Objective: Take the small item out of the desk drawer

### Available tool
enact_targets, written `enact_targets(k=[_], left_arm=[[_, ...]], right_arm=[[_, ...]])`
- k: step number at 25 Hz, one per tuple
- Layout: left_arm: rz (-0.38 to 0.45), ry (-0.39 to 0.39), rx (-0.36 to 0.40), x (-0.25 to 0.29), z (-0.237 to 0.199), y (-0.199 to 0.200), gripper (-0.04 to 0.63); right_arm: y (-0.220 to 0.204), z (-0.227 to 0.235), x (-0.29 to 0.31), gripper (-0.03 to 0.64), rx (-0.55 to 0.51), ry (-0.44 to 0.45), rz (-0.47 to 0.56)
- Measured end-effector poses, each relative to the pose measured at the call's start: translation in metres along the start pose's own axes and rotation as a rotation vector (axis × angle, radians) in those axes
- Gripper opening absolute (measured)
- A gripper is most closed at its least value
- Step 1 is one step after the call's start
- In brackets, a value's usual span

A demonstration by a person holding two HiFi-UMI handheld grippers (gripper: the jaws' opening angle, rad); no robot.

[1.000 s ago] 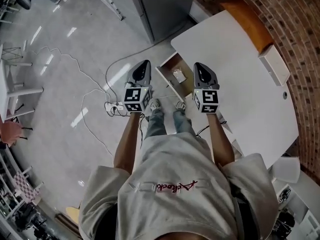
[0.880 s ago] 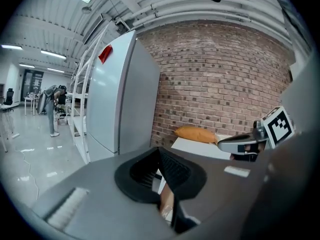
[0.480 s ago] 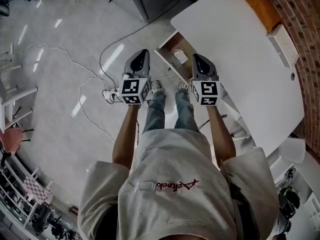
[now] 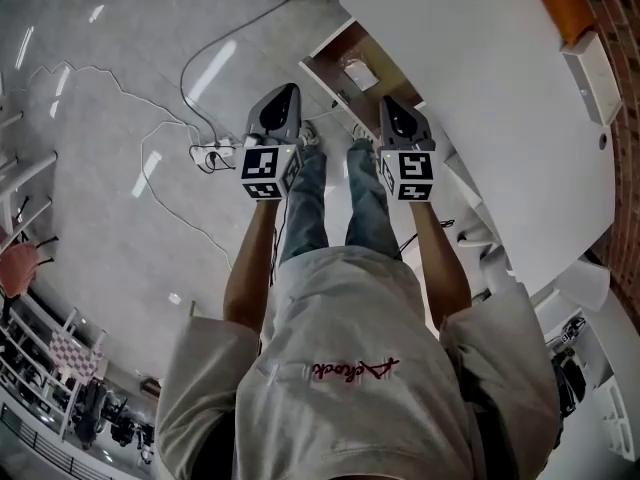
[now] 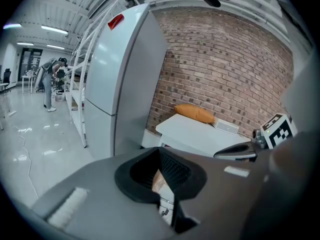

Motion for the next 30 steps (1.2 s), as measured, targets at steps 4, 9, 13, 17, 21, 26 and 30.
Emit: enact_targets(k=[4, 9, 13, 17, 21, 26, 30], left_arm=[[-0.03, -0.003, -0.008, 0.004, 0.003, -0.024, 0.008], [-0.043, -0.001, -0.018, 0.014, 0.004, -0.043, 0.008], [-0.058, -0.011, -0.019, 0.025, 0.005, -0.059, 0.008], [-0.07, -0.037, -0.005, 0.037, 0.008, -0.074, 0.008], [-0.073, -0.04, -0.006, 0.046, 0.007, -0.083, 0.008], [-0.083, -0.035, -0.026, 0.046, 0.004, -0.092, 0.008], [-0.089, -0.039, -0.04, 0.046, 0.003, -0.097, 0.008]], right_arm=[[-0.03, -0.003, 0.006, 0.011, 0.023, 0.018, -0.044], [-0.057, -0.003, 0.017, 0.011, 0.034, 0.041, -0.08], [-0.075, -0.001, 0.029, 0.011, 0.042, 0.046, -0.105], [-0.088, 0.006, 0.047, 0.011, 0.037, 0.053, -0.132], [-0.096, 0.02, 0.068, 0.011, 0.025, 0.049, -0.162], [-0.1, 0.026, 0.099, 0.012, -0.016, 0.058, -0.22], [-0.101, 0.034, 0.123, 0.012, -0.023, 0.058, -0.249]])
Point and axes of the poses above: the fingertips, and each gripper's own axes: x forward along the fingers, z to its right, y out of its top, the point moved 3 cm from there along -x, backward along the fingers, and after that the axes turned 15 degrees about y, right-handed, at the moved point
